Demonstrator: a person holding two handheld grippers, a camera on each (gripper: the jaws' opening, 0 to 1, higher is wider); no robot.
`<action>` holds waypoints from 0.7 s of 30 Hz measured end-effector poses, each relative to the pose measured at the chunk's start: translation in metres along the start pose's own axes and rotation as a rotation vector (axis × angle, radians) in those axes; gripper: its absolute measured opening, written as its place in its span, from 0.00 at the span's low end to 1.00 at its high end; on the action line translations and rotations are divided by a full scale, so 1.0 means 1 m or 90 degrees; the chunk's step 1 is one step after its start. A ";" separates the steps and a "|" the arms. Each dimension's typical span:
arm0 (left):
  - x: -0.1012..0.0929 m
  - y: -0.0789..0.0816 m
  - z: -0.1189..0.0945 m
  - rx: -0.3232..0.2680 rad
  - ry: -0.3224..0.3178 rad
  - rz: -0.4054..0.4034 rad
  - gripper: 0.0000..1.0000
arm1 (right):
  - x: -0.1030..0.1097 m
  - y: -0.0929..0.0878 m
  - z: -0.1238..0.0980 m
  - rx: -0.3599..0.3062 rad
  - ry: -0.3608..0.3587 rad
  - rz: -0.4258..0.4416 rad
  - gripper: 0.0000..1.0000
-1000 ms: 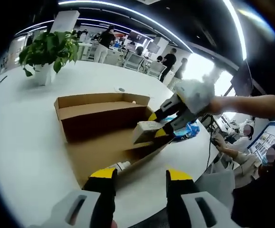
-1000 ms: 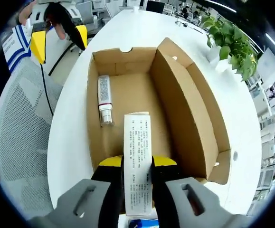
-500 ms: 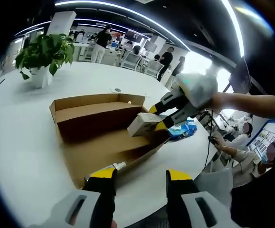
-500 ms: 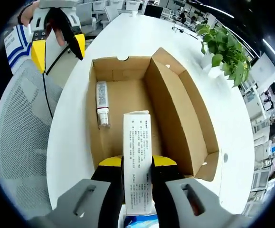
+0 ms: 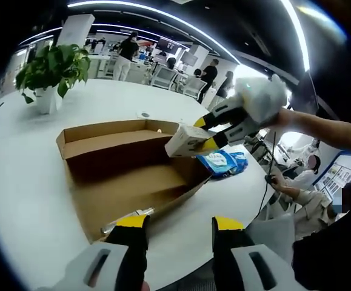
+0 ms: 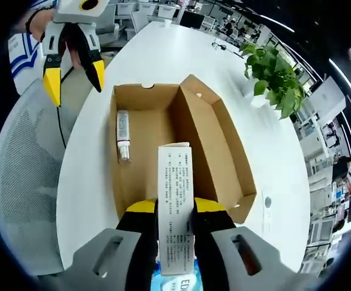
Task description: Operate the shoe box by opening the lid, removing the specified soft item, and placing it in the target area until the item is outside and the box remains undamaged.
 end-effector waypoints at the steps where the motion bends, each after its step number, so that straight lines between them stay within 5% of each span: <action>1: -0.002 0.000 0.000 0.000 -0.001 0.000 0.41 | 0.000 -0.001 -0.002 0.001 -0.002 0.000 0.18; 21: -0.022 0.000 -0.003 -0.001 0.003 0.011 0.42 | 0.011 -0.056 -0.036 0.040 -0.031 0.037 0.19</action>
Point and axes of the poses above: the point that each gripper's makers call its tool centre point, and the gripper's own axes: z roughly forward along the fingers, x roughly to its left, y roughly out of its top, the point moved 3 cm from there along -z, roughly backward along the fingers, and after that the axes turned 6 degrees about -z, right-handed, at the moved point
